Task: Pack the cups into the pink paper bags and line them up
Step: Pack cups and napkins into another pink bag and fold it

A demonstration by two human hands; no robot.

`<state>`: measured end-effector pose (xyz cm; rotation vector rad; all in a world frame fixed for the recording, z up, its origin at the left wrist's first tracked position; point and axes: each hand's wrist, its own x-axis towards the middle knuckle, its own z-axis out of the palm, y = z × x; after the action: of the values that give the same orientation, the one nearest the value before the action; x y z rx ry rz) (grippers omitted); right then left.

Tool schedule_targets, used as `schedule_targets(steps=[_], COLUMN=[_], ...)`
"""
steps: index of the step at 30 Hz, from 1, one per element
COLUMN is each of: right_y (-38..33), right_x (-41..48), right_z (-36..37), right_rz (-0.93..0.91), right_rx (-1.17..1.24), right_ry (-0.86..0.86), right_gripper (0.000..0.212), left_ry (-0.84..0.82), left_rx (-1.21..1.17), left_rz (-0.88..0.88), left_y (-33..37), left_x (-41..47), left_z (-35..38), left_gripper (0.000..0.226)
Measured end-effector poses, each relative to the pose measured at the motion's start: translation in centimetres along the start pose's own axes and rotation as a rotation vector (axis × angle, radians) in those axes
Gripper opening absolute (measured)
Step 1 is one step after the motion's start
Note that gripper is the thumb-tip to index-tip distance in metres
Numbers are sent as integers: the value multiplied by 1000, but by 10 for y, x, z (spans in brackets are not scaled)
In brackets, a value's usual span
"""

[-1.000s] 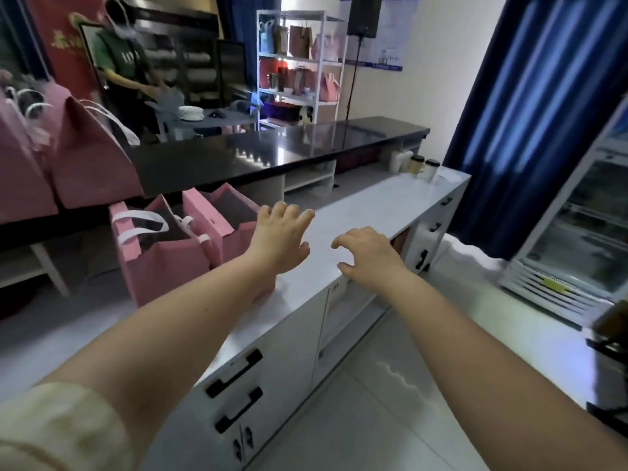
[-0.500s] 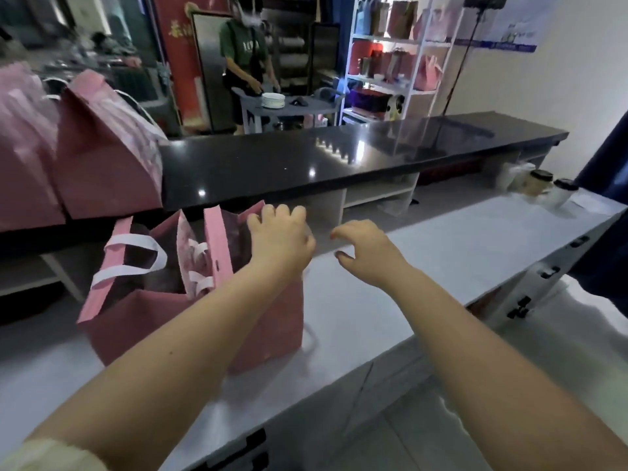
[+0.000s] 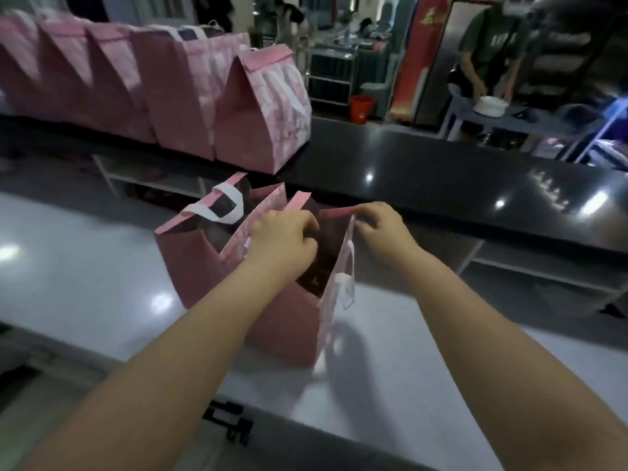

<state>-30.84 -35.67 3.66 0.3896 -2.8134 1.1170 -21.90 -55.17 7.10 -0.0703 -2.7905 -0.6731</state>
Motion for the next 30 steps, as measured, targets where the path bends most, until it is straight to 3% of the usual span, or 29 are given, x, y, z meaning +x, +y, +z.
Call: schedule_targets(steps=[4, 7, 10, 13, 19, 23, 27, 30], right_y=[0, 9, 15, 18, 33, 31, 20, 18], right_x=[24, 22, 8, -6, -42, -67, -109, -146], right_z=[15, 28, 29, 21, 10, 5, 5, 7], right_rz=[30, 63, 57, -22, -94, -158, -313, -407], right_rx=[44, 81, 32, -101, -286, -277, -267, -248], right_ry=[-133, -43, 96, 87, 101, 230, 276, 359], right_gripper=[38, 30, 39, 41, 17, 14, 7, 5], left_ry=[91, 107, 136, 102, 201, 140, 278, 275], left_rx=[-37, -68, -117, -144, -315, -319, -425, -530], left_rz=[8, -20, -82, -112, -102, -40, -49, -33], left_y=[-11, -16, -16, -12, -21, -24, -30, -42], left_x=[-35, -59, -87, -103, -113, -121, -119, -115], left_z=[3, 14, 34, 55, 65, 61, 61, 58], left_gripper=[23, 12, 45, 65, 27, 42, 20, 26])
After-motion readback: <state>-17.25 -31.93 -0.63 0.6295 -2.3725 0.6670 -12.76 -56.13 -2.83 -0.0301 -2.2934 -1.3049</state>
